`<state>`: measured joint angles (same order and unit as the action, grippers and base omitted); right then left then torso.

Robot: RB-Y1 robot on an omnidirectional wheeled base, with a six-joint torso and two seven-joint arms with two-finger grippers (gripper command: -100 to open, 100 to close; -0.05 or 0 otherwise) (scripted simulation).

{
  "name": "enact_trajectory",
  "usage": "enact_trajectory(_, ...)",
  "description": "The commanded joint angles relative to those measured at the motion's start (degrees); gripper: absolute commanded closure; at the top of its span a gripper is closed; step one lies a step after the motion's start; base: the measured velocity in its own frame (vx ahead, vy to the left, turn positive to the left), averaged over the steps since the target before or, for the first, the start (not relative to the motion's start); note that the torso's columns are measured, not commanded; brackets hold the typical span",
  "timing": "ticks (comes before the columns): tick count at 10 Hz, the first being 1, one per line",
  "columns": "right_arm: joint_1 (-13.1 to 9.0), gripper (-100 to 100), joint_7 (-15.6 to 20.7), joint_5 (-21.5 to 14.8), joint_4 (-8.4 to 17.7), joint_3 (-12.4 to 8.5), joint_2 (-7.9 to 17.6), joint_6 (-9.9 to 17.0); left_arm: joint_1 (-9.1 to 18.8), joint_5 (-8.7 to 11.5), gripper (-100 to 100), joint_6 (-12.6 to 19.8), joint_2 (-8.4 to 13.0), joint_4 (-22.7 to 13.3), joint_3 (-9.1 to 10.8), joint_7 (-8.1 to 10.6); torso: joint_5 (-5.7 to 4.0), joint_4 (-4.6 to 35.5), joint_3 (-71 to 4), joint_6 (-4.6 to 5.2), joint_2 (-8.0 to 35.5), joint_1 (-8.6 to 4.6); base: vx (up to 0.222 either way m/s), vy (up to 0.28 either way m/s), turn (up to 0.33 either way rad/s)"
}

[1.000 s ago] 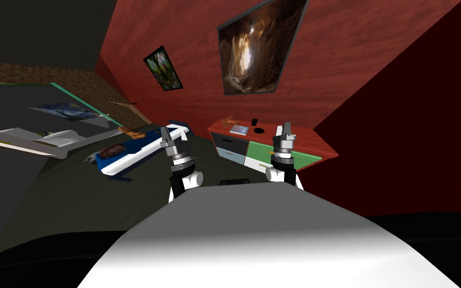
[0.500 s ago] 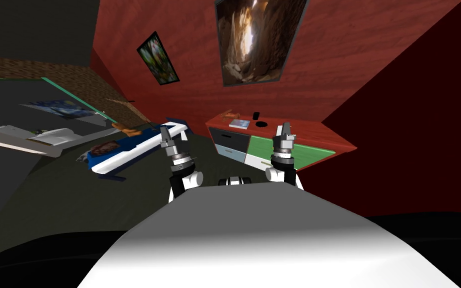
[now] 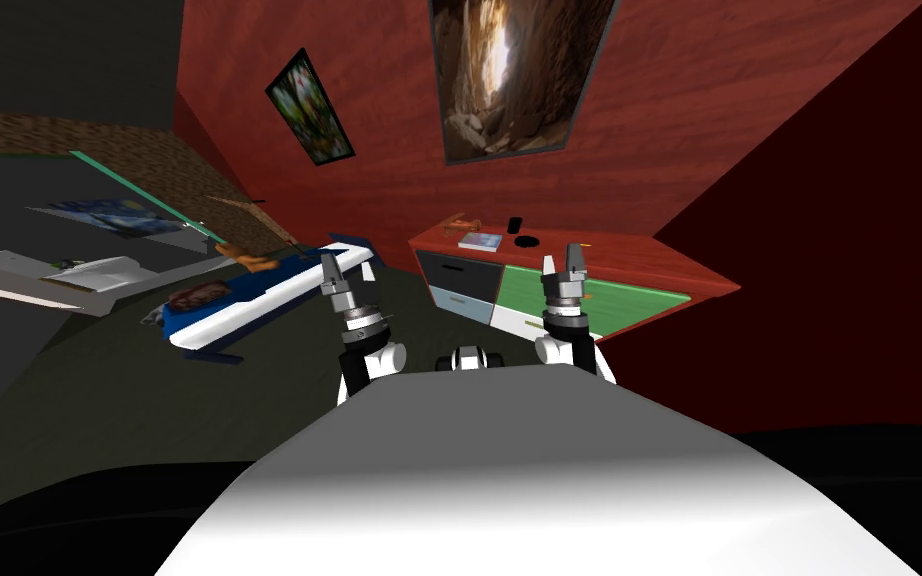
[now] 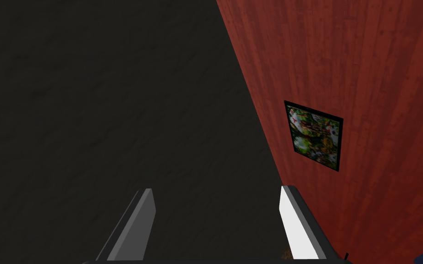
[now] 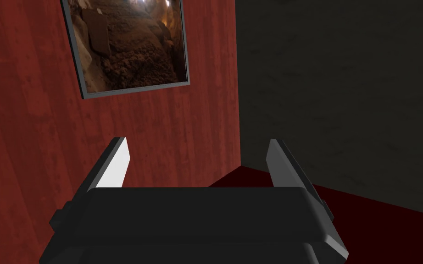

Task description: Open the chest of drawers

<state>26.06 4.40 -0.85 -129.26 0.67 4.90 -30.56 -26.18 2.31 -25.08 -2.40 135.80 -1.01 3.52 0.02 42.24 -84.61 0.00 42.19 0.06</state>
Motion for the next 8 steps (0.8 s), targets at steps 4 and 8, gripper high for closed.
enact_trajectory(4, -1.8, -100, -8.2, 4.4, 2.9, 0.1, 4.5, 0.6, 0.0, 0.0, 0, 0.0, 0.0, 0.0, 0.0, 0.0, -0.02, 0.1, 0.1, 0.0, 0.2, -0.08, 0.03, 0.047, -0.016)
enact_trajectory(8, -2.9, -100, -13.6, 7.6, 5.0, 0.4, 6.2, 0.9, 0.0, 0.0, 0, 0.0, 0.0, 0.0, 0.0, 0.0, -0.01, 0.0, 0.0, 0.0, 0.1, -0.04, 0.03, 0.044, -0.019)
